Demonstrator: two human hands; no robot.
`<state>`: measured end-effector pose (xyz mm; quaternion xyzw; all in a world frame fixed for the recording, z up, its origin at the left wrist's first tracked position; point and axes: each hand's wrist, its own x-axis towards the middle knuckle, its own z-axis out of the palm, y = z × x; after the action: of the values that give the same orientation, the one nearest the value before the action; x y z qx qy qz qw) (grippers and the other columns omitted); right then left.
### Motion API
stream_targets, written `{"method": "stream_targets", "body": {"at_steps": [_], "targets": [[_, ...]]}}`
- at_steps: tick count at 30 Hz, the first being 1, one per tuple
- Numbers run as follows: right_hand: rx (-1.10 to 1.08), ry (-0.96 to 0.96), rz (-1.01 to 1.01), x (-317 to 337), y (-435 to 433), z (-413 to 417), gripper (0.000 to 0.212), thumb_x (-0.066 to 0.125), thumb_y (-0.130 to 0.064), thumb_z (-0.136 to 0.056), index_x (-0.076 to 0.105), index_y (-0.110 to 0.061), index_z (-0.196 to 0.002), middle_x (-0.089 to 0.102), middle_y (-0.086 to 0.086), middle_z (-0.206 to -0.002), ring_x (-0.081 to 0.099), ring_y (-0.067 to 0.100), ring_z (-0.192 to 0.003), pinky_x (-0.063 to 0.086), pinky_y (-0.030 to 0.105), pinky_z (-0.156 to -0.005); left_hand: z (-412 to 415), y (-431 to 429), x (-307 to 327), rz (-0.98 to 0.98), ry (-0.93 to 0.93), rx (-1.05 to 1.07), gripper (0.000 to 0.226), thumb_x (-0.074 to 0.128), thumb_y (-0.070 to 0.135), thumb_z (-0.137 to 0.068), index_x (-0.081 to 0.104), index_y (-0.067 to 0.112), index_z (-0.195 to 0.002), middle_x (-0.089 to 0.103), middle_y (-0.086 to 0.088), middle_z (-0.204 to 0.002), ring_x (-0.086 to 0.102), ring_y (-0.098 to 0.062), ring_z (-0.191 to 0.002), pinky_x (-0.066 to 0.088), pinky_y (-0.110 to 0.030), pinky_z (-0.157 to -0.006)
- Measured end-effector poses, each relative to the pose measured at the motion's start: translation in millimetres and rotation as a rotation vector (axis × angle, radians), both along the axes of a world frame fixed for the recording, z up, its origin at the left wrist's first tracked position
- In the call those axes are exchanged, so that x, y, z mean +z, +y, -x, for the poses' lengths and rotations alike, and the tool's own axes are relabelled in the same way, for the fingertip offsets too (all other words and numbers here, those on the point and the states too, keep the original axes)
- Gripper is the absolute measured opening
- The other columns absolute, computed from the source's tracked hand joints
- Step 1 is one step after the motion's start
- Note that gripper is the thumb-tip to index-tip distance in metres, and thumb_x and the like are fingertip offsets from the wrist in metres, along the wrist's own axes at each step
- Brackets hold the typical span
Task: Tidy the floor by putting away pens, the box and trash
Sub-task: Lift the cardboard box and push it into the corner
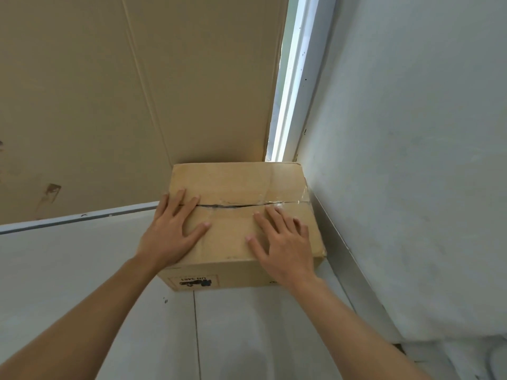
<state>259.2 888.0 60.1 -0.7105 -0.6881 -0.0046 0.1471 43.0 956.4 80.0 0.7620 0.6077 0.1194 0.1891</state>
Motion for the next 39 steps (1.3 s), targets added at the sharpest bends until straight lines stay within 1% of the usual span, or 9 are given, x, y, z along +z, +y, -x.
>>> {"method": "stream_targets", "body": {"at_steps": [5,12,16,18,22,26,29,34,39], "targets": [[0.003,-0.007,-0.003,1.4,-1.8,-20.1,0.058,0.026,-0.061,-0.085,0.047,-0.030,-0.129,0.048,-0.003,-0.141,0.039,0.018,-0.134,0.018,0.037,-0.100,-21.8,-2.2,-1.7,-0.009,-0.013,0.012,0.069,0.045,0.058,-0.085,0.020,0.034,-0.144,0.005,0.008,-0.158,-0.006,-0.020,-0.146,0.015,-0.045,-0.117],[0.070,-0.001,-0.028,5.6,16.2,-45.1,0.057,0.027,-0.063,-0.084,0.049,-0.032,-0.126,0.049,-0.007,-0.139,0.041,0.014,-0.131,0.031,0.041,-0.098,-42.8,-1.9,-2.9,-0.006,0.007,0.067,0.069,0.039,0.059,-0.086,0.016,0.033,-0.146,0.002,0.005,-0.159,-0.008,-0.022,-0.145,0.013,-0.044,-0.117],[0.131,-0.028,0.015,7.3,30.5,-54.0,0.058,0.023,-0.060,-0.086,0.045,-0.031,-0.131,0.044,-0.004,-0.144,0.036,0.017,-0.135,0.026,0.042,-0.103,-49.2,3.3,-3.8,-0.010,-0.004,0.102,0.070,0.037,0.063,-0.085,0.016,0.034,-0.145,0.002,0.006,-0.159,-0.007,-0.021,-0.145,0.018,-0.047,-0.116],[0.003,-0.051,-0.098,0.8,24.0,-48.4,0.054,0.026,-0.056,-0.089,0.045,-0.027,-0.131,0.046,0.000,-0.143,0.037,0.019,-0.135,0.020,0.043,-0.106,-48.9,2.9,-4.3,-0.024,-0.012,0.115,0.070,0.038,0.064,-0.084,0.019,0.035,-0.144,0.003,0.005,-0.159,-0.005,-0.022,-0.146,0.020,-0.048,-0.115],[-0.543,0.331,-0.343,-16.7,-14.5,-17.9,0.065,0.037,-0.051,-0.088,0.032,-0.009,-0.138,0.031,0.013,-0.150,0.022,0.024,-0.138,0.018,0.043,-0.114,-47.5,-0.8,-2.5,-0.029,-0.013,0.217,0.068,0.041,0.067,-0.081,0.026,0.039,-0.141,0.004,-0.003,-0.158,0.008,-0.034,-0.143,0.032,-0.055,-0.106],[-0.602,0.705,-0.378,-20.0,-10.4,2.8,0.080,0.045,-0.047,-0.086,0.016,0.001,-0.143,0.007,0.019,-0.156,0.003,0.029,-0.144,-0.010,0.015,-0.112,-49.6,-4.6,0.1,-0.003,-0.020,0.242,0.070,0.038,0.069,-0.080,0.023,0.040,-0.142,0.002,-0.005,-0.158,0.039,-0.038,-0.131,0.040,-0.048,-0.099],[-0.605,0.723,-0.372,-22.9,-0.6,5.7,0.083,0.047,-0.044,-0.086,0.011,0.003,-0.143,0.000,0.019,-0.156,-0.007,0.028,-0.144,-0.015,0.016,-0.111,-49.7,-3.2,0.8,-0.007,-0.029,0.253,0.070,0.039,0.069,-0.080,0.024,0.039,-0.141,0.004,-0.006,-0.158,0.041,-0.038,-0.129,0.040,-0.047,-0.099],[-0.564,0.667,-0.285,-21.5,6.8,-8.4,0.083,0.048,-0.044,-0.090,0.008,0.005,-0.143,-0.003,0.020,-0.156,-0.009,0.032,-0.144,-0.004,0.037,-0.119,-57.3,-5.1,1.6,-0.008,-0.040,0.280,0.070,0.040,0.068,-0.080,0.026,0.037,-0.141,0.007,-0.009,-0.158,0.041,-0.041,-0.128,0.041,-0.047,-0.098],[-0.521,0.774,-0.282,-17.9,-3.2,-16.8,0.084,0.055,-0.040,-0.088,0.006,-0.003,-0.146,-0.009,0.009,-0.158,-0.011,0.020,-0.145,-0.003,0.032,-0.119,-51.5,-7.0,-1.1,-0.008,-0.239,0.340,0.073,0.050,0.060,-0.081,0.020,0.034,-0.142,0.022,-0.006,-0.154,0.041,-0.037,-0.128,0.039,-0.050,-0.100]]}}
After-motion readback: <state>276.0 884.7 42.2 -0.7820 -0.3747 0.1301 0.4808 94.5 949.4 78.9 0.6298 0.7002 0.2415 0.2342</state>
